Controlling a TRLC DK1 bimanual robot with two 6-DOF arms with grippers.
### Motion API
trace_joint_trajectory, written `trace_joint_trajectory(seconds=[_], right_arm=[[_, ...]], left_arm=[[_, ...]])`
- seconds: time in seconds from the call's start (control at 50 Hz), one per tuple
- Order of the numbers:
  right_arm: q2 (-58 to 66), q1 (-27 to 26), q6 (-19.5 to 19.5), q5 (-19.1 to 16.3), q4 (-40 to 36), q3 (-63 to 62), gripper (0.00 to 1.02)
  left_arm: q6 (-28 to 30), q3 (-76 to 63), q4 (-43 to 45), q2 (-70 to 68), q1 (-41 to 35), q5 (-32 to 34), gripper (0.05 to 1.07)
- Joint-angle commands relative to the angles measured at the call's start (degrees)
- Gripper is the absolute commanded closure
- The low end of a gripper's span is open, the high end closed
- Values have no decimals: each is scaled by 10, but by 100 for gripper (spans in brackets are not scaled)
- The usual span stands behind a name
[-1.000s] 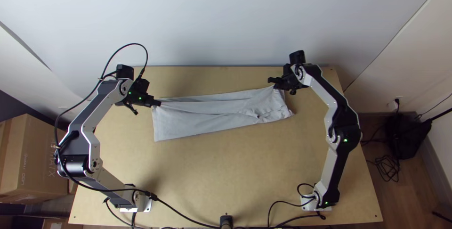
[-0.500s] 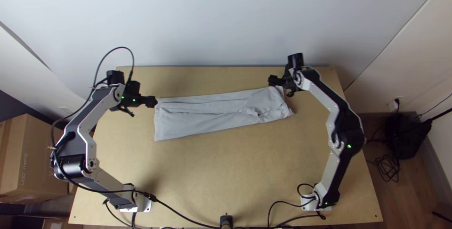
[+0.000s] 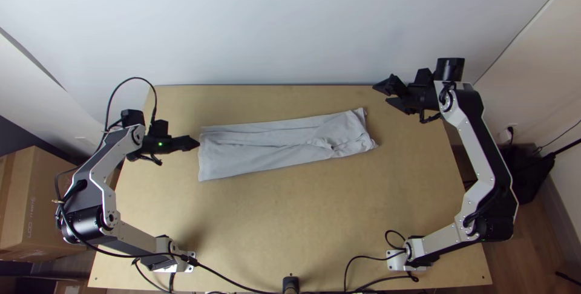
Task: Fold the t-shirt
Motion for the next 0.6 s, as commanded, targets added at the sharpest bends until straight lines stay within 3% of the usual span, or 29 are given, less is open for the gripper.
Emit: trace_joint_trajectory(seconds=[0.0, 0.1, 0.58], right_arm=[[-21, -7, 20, -38, -26, -7, 4], [-36, -6, 20, -55, -41, -7, 4], [-75, 22, 24, -54, -60, 6, 4]], left_arm=[[19, -31, 5, 7, 1, 17, 10], [26, -41, 10, 18, -9, 23, 10], [-3, -30, 63, 89, -89, 22, 10]])
